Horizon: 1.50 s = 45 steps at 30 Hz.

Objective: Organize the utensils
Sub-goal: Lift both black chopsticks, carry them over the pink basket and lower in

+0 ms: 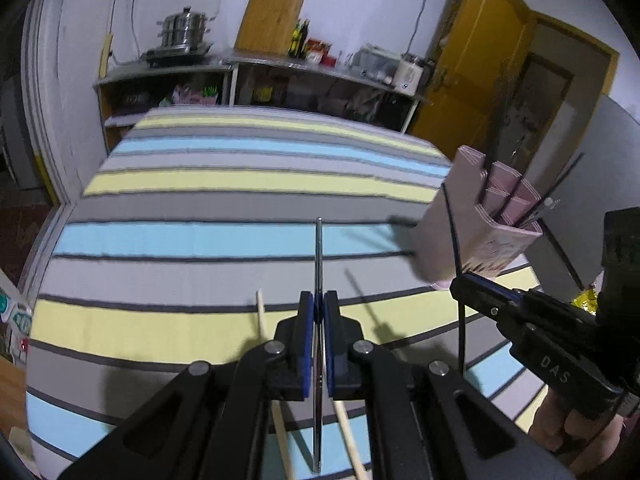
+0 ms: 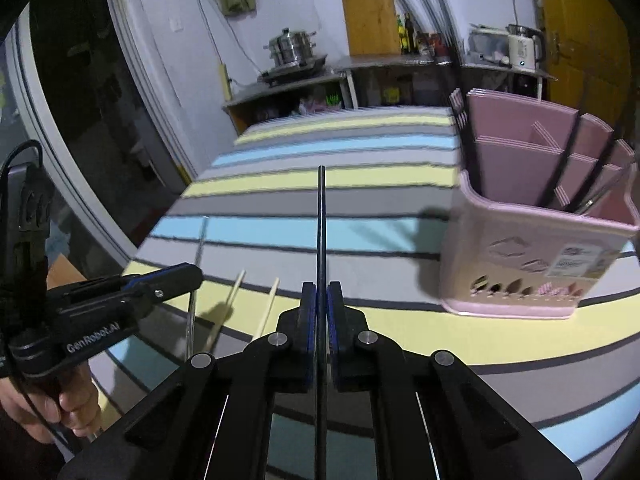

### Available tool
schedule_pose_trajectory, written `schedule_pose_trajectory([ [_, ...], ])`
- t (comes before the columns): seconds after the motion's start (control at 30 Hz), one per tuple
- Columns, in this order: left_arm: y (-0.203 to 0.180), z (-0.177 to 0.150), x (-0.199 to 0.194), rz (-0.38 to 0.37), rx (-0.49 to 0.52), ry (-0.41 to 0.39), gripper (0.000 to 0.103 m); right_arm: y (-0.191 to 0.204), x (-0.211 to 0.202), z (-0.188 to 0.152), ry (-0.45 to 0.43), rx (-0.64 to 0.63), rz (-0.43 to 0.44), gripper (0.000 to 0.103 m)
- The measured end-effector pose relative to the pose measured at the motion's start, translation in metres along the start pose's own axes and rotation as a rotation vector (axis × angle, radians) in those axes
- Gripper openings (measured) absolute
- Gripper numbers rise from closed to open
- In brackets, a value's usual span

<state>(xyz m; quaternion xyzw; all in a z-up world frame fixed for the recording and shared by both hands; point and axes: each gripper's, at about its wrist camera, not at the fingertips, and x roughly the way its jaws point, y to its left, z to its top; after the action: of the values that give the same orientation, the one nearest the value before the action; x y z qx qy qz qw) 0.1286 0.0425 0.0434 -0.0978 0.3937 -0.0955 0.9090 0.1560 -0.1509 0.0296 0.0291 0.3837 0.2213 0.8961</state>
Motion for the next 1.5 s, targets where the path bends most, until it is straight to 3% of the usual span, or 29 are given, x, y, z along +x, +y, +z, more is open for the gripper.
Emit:
schedule_pose_trajectory([
  [0.4,-0.034,0.022,-0.042,-0.078,0.06,-0.076,0.005,-0.011,-0.062,0.01,-0.126,0.034,-0.017,0.006],
  [1.0,-0.088,0.044,-0.028,-0.185,0.118,-0.052,0.005,-0.048,-0.097,0.007,-0.189,0.095,-0.073,0.006],
  [1.5,-0.136,0.097,-0.049,-0.27,0.176,-0.15,0.005,-0.07,-0.148,0.055,-0.355,0.115,-0.132,0.005],
])
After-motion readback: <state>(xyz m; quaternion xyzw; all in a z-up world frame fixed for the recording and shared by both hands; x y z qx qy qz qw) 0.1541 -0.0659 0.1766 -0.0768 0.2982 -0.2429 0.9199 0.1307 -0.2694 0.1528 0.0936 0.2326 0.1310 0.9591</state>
